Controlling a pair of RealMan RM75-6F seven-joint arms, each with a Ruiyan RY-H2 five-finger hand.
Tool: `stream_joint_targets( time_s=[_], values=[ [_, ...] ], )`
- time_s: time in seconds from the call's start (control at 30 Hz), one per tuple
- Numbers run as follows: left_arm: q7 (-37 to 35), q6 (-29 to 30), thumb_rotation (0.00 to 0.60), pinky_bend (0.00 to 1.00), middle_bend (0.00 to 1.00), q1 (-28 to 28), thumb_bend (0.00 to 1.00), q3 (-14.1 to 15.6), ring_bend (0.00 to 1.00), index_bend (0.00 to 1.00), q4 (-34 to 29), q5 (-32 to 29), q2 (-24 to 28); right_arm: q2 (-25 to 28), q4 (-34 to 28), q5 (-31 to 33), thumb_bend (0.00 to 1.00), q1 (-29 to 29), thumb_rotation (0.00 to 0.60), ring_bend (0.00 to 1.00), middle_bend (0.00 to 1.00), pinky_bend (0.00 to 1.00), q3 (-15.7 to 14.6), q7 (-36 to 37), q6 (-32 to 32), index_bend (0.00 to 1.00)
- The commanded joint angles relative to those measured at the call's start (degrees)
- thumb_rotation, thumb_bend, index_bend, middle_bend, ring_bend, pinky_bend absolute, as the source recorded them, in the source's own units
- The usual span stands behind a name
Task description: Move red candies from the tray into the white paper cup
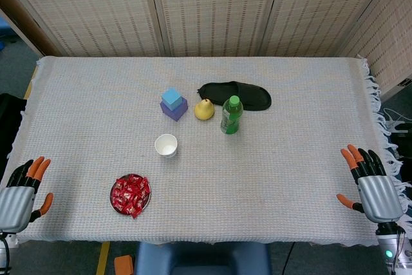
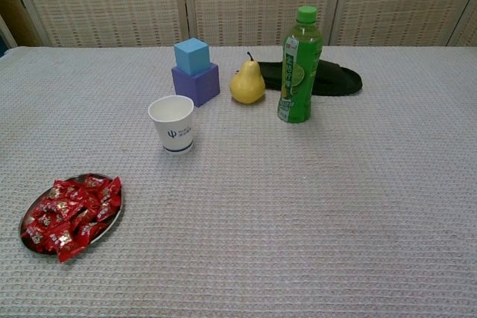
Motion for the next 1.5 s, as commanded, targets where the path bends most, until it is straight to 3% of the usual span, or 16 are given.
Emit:
stream_joint_targets(
  time_s=[0.03,0.3,0.47,0.87,1.07,1.3,1.5],
  values=[
    [0.01,0.32,0.6,0.1,0.0,-0.01,0.44,0.15,0.0,0.0,0.01,0.62,-0.08,0.14,-0.06,-0.17,0.02,-0.16,0.6,0.0,0.0,0.0,-0.1,0.13,0.27,0.0],
    [0.94,0.73,0.6,0.12,0.0,-0.71,0.44,0.73,0.0,0.0,0.31,3.44,-1.7,1.16,-0.13,-0.69,0.02,-1.58,0.6,0.0,0.0,0.0,-0.41,1.81,2.59,0.0],
    [-4.1,-0.72,0.6,0.22,0.0,-1.52,0.44,4.44,0.0,0.0,-0.21,9.05,-2.07,1.45,-0.37,-1.16,0.02,-2.19,0.6,0.0,0.0,0.0,-0.15,2.51,4.2,0.0],
    [11.0,-9.81,0.6,0.35,0.0,-4.47,0.44,6.49,0.01,0.0,-2.47,9.91,-6.94,1.15,-0.45,-0.8,0.02,-1.08,0.6,0.0,0.0,0.0,-0.08,2.17,1.83,0.0],
    [12.67,-14.0,0.6,0.38,0.0,-5.87,0.41,7.87,0.01,0.0,-5.33,9.29,-7.23,0.97,-0.44,-0.46,0.02,-0.68,0.6,0.0,0.0,0.0,-0.1,1.7,0.84,0.0],
    [16.88,-16.24,0.6,0.42,0.0,-7.44,0.38,7.41,0.0,0.0,-5.77,9.7,-10.78,1.29,-0.92,-0.79,0.02,-0.41,0.6,0.0,0.0,0.0,-0.54,1.75,0.05,0.0],
    [23.76,-18.47,0.6,0.51,0.0,-9.02,0.37,4.55,0.0,0.0,-3.45,6.37,-15.5,1.68,-1.02,-0.72,0.02,-0.44,0.6,0.0,0.0,0.0,-0.65,2.2,-0.06,0.0]
  ],
)
